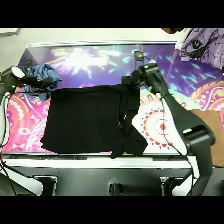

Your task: Fold the clothes and pants, and hang the long-sleeved shirts on hangers.

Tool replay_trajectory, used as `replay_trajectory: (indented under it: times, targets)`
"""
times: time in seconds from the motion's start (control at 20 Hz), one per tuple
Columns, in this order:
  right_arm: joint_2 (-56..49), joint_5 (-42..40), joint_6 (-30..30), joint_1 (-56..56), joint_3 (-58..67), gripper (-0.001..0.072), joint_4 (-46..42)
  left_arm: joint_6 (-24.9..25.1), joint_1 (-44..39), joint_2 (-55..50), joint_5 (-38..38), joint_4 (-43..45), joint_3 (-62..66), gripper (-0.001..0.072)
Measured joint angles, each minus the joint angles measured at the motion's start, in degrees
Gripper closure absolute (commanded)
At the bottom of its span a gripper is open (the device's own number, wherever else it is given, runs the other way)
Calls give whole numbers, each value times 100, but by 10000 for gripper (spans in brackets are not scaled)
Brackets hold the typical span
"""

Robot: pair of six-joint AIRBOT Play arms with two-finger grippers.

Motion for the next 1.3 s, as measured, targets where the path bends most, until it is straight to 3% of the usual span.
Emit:
replay_trajectory:
  times: [0.3,0.4,0.6,0.85,1.15,1.2,1.3]
  targets:
    - [1370,-1158,-1932,-1696,-610,350,1513,-42,702,1106,-739,-55,-256,167]
    - [1965,-1460,-2308,-2428,-1521,287,2033,-46,1001,1742,-857,-68,-957,167]
    - [3040,-1670,-2830,-3357,-3985,283,2667,-59,1530,3132,-780,-66,-2983,170]
    - [3650,-1449,-3495,-3401,-6402,283,3176,-50,1775,3998,-669,-66,-4693,171]
    - [3696,-704,-3877,-2682,-7567,296,3620,-44,1818,4162,-662,-24,-5241,171]
    - [3650,-605,-3897,-2529,-7632,369,3700,-44,1829,4175,-726,-17,-5268,165]
    - [3563,-380,-3941,-2275,-7715,676,3773,-35,1897,4199,-798,-11,-5353,152]
